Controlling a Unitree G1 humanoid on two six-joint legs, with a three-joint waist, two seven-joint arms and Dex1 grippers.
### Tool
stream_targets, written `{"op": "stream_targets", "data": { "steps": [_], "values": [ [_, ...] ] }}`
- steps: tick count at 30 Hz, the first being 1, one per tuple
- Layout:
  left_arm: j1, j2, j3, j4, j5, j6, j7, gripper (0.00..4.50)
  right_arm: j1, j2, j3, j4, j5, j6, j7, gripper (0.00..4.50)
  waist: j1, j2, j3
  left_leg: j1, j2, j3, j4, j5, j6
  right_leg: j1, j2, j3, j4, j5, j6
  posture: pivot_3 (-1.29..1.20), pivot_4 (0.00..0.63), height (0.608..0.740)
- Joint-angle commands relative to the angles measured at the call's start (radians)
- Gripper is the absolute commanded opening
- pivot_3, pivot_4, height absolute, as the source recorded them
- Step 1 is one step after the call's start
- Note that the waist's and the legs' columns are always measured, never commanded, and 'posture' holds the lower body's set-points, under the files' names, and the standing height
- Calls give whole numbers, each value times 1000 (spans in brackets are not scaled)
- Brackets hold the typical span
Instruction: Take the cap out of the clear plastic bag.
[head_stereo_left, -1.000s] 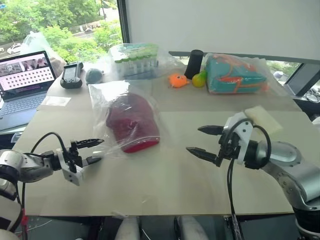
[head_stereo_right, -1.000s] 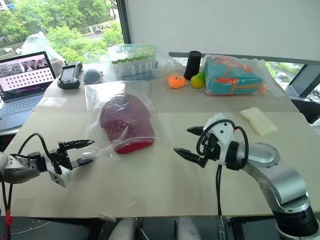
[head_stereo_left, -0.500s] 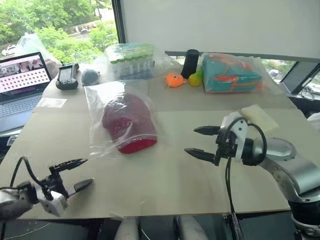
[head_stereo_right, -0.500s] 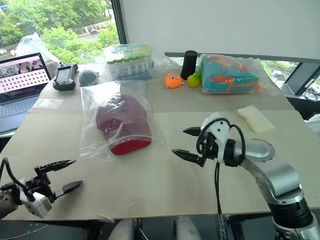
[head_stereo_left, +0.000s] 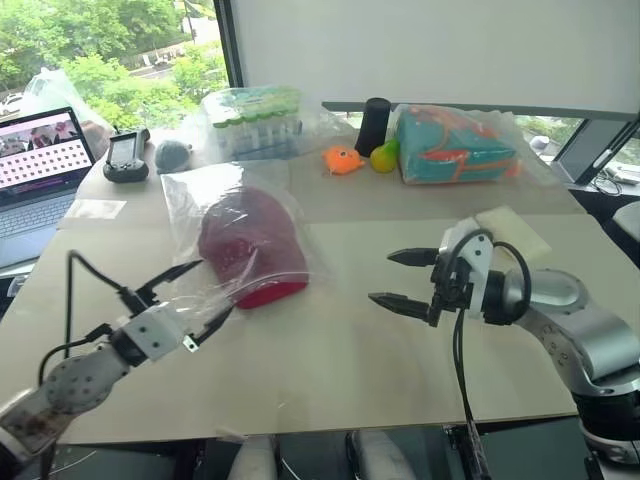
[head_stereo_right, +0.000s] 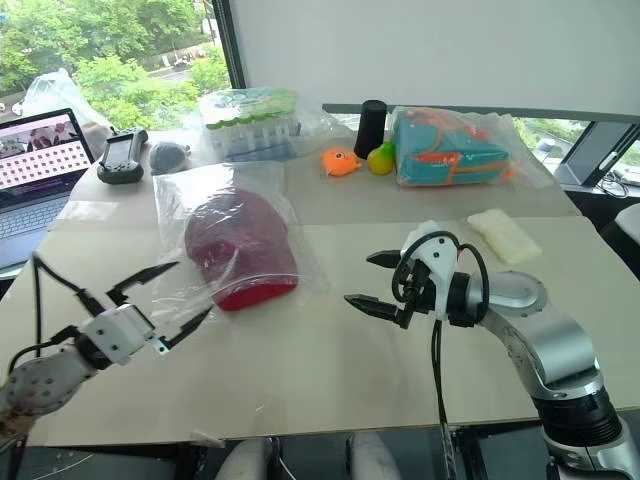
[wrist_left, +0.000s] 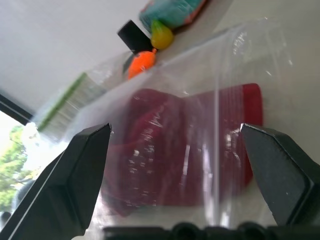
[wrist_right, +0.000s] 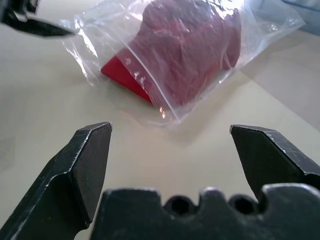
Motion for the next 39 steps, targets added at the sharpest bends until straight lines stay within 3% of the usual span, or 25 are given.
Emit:
{"op": "stream_targets", "data": {
  "steps": [1, 5, 11, 15, 23, 35, 39],
  "values": [
    [-71, -97, 43, -20, 25, 102, -120, 4465, -19, 6, -19, -38, 8, 3, -17, 4500, 5, 0, 0, 0, 0, 0, 0, 0, 0, 0, 0, 0, 0, 0, 0, 0, 150, 740],
    [-163, -230, 86, 5, 49, 166, -183, 4465, -13, 19, -27, -65, 11, 21, -55, 4500, 18, 0, 0, -1, -1, -1, 1, 0, 0, 0, 0, 0, 0, 0, 0, 0, 150, 740],
    [-208, -308, 175, 76, 91, 162, -286, 4465, -6, 34, -23, -84, 11, 35, -87, 4500, 19, 0, 0, -2, -1, -1, 1, 0, 0, -1, 0, 0, 0, 2, -3, 0, 150, 740],
    [-257, -351, 221, 122, 91, 176, -350, 3421, 1, 37, -26, -95, 14, 40, -101, 4500, 26, 0, 0, -2, -1, -1, 1, 0, 0, 0, 0, 0, 0, 2, -2, 0, 150, 740],
    [-299, -419, 239, 121, 112, 259, -450, 306, 2, 33, -27, -99, 13, 39, -109, 4500, 28, 0, 0, -3, -1, -2, 1, 0, 0, 0, 0, 0, 0, 2, -2, 0, 150, 740],
    [-356, -476, 267, 70, 124, 399, -514, 141, -11, 44, -14, -122, 19, 46, -120, 4500, 28, 0, 0, -3, -1, -3, 2, 0, 0, 0, 0, 0, 0, 2, -2, 0, 150, 740],
    [-416, -478, 272, 16, 69, 564, -558, 141, -47, 62, -74, -181, 188, 135, -116, 4500, 28, 0, 0, -4, -2, -3, 2, 0, 0, 0, 0, 0, 0, 2, -2, 0, 150, 740]
  ]
}}
